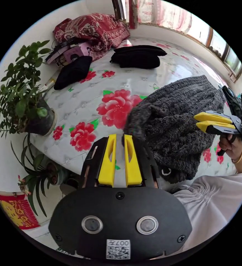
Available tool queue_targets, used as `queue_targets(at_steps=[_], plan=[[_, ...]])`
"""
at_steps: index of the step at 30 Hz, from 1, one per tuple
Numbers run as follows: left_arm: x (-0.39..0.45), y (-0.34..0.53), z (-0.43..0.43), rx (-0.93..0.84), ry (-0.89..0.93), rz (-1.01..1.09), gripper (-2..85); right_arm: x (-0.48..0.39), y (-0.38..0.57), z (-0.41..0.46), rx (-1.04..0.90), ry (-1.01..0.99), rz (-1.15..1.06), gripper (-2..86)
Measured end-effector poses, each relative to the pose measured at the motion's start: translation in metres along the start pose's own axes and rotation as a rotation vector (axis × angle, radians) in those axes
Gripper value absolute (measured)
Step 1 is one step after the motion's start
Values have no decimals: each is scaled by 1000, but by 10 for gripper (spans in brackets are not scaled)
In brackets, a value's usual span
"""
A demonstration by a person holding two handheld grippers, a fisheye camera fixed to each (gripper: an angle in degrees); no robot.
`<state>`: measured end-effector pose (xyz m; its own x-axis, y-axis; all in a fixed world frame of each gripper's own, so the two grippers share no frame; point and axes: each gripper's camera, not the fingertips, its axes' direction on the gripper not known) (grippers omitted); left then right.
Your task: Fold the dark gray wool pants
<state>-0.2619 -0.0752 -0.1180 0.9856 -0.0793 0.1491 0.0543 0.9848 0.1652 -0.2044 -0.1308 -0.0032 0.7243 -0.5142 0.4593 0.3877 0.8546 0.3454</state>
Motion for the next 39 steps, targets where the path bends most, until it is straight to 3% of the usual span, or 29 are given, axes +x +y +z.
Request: queue_targets(at_steps=[4,7,9,11,13,15,17,19,23,25,28,30,33,39], plan=[[84,-7,-3,48,155,290,63,62,60,-62,101,231,270,51],[167,-12,34,-96,382,490,87,108,97,-103,87,426,459,57],[213,-5,73,-213,260,627,84,132,102,-119,59,513,496,61],[219,5,68,-107,219,780,75,144,94,-119,28,562,483,62],[209,-1,70,-124,154,787,67,156,86,-109,-17,582,480,62],[176,-11,85,-99,-86,780,49,168,80,-75,-132,517,490,60],[137,-24,103,-106,-226,733,43,158,80,-37,-210,385,490,60],[94,-42,122,-173,-343,646,40,114,71,-8,-176,274,353,60],[0,-65,119,-269,-326,297,45,47,55,37,-221,24,214,59],[-27,-52,95,-223,-265,149,45,55,53,15,-205,102,208,62],[-60,-8,62,-144,-118,-65,48,113,82,-71,-4,254,497,68],[-81,31,53,-136,-23,-216,53,155,141,-145,208,365,836,76],[-103,62,62,-155,85,-371,71,180,219,-200,366,443,1165,84],[-112,40,105,-194,166,-422,114,211,247,-209,438,364,1278,86]])
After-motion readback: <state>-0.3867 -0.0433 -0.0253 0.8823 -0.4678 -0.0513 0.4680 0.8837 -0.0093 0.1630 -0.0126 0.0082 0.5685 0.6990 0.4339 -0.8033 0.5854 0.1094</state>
